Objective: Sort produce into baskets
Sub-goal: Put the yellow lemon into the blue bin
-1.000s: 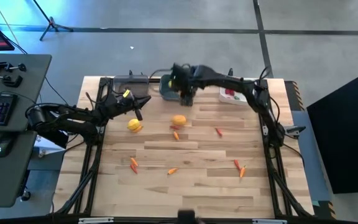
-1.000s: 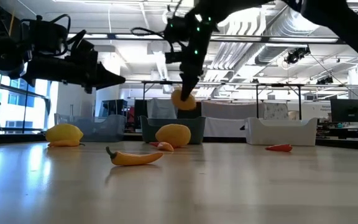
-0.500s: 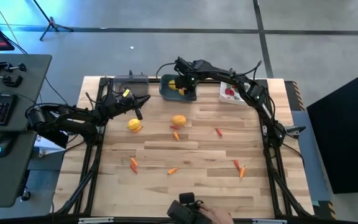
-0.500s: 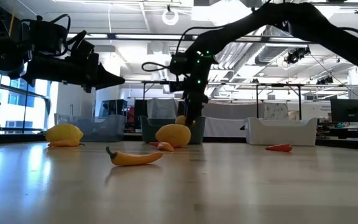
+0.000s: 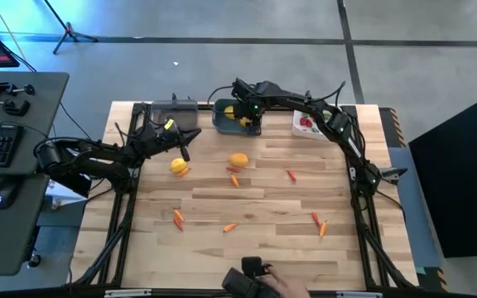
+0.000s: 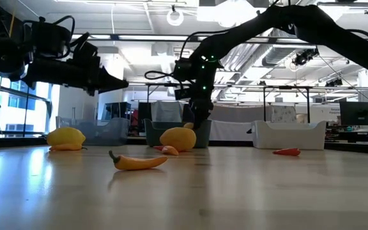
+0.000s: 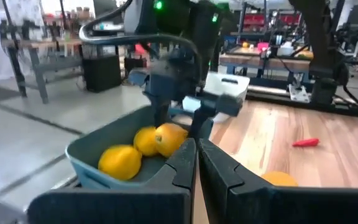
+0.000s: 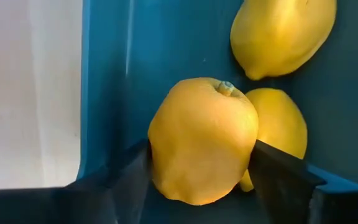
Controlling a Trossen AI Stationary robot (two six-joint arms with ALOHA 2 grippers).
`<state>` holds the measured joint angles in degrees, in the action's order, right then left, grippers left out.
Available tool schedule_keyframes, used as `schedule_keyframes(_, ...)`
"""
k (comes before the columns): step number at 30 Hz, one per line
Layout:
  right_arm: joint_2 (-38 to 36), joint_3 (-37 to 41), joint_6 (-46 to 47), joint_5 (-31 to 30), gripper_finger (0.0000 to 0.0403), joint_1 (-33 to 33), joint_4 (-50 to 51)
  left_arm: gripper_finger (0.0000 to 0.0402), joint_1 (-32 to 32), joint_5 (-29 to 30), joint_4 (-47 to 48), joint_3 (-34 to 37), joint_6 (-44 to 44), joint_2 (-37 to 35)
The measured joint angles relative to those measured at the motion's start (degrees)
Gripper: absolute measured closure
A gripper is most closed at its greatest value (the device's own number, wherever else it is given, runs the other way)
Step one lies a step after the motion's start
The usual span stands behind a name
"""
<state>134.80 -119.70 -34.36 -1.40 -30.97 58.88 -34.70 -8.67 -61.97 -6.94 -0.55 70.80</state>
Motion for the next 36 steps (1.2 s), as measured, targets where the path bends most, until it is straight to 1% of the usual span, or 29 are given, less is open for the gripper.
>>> schedule_keyframes(3,0.0,-0.4,2.2,-0.1,0.0134,0.3,0.5,0.0395,0.0,0.0,2.5,0.0,0.3,0.0)
schedule_keyframes(7,0.0,-2.9,2.7,-0.1,0.0114,0.8,2.9,0.0394,0.0,0.0,5.7,0.0,0.9,0.0)
schedule_keyframes(12,0.0,-10.5,3.6,0.0,0.0111,1.8,10.8,0.0394,0.0,0.2,6.5,0.0,0.9,0.0)
schedule_keyframes(14,0.0,-14.0,5.1,1.9,0.0111,2.4,14.0,0.0394,0.0,0.2,6.5,0.0,0.5,0.0)
schedule_keyframes(16,-0.4,-15.4,7.2,5.5,0.0111,3.0,15.6,0.0394,0.0,0.4,6.5,0.0,-0.1,0.0)
schedule_keyframes(18,-1.8,-13.6,9.3,9.0,0.0110,3.7,15.4,0.0394,0.0,0.5,6.5,0.0,-0.5,0.0)
schedule_keyframes(19,-2.1,-12.6,10.3,9.6,0.0110,4.3,15.6,0.0394,0.0,0.8,6.5,0.0,-0.6,0.0)
schedule_keyframes(22,-2.3,-10.0,13.1,9.3,0.0110,6.6,15.3,0.0394,0.0,1.8,6.5,0.0,-0.6,0.0)
schedule_keyframes(28,-2.3,-4.7,16.0,9.2,0.0110,12.3,12.0,0.0394,-0.1,1.8,7.0,0.0,-0.8,0.0)
schedule_keyframes(33,-2.3,-1.7,19.1,5.8,0.0110,15.8,7.9,0.0394,-0.1,1.8,7.4,0.0,-1.4,0.0)
schedule_keyframes(36,-2.3,-0.2,20.8,5.7,0.0110,17.0,6.6,0.0394,0.0,1.8,7.6,0.0,-1.9,0.0)
